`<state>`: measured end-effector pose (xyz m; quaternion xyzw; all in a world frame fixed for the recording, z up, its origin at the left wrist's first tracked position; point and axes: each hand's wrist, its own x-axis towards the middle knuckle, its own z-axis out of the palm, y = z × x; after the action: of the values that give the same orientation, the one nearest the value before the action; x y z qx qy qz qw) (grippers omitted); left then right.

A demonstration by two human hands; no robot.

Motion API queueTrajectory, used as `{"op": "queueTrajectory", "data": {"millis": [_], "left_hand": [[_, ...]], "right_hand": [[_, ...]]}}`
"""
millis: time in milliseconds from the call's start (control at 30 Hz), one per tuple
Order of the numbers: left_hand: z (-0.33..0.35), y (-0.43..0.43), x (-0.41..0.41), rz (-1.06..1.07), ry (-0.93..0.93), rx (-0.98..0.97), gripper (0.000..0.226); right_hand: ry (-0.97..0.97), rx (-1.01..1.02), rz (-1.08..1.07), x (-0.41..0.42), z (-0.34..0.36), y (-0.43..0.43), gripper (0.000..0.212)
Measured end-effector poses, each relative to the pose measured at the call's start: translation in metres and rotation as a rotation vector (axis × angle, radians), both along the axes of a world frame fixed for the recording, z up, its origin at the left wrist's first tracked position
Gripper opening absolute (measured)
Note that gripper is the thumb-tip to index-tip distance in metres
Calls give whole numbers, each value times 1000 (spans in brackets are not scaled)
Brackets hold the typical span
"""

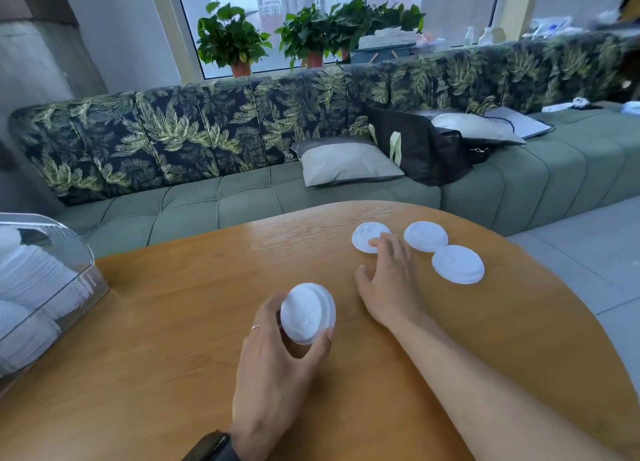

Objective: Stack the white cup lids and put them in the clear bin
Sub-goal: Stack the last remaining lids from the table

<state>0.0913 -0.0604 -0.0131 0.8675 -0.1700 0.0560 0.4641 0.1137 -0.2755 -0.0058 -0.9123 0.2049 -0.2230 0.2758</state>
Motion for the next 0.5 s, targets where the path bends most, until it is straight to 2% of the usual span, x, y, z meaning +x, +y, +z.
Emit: {"op": "queueTrajectory", "data": {"millis": [367, 500], "left_hand": [[-5, -7, 24, -28, -15, 0, 77], [-3, -6, 22, -18, -1, -15, 73]], "right_hand": [[176, -207, -73, 69, -8, -33, 60], [65, -264, -79, 56, -4, -23, 76]]}}
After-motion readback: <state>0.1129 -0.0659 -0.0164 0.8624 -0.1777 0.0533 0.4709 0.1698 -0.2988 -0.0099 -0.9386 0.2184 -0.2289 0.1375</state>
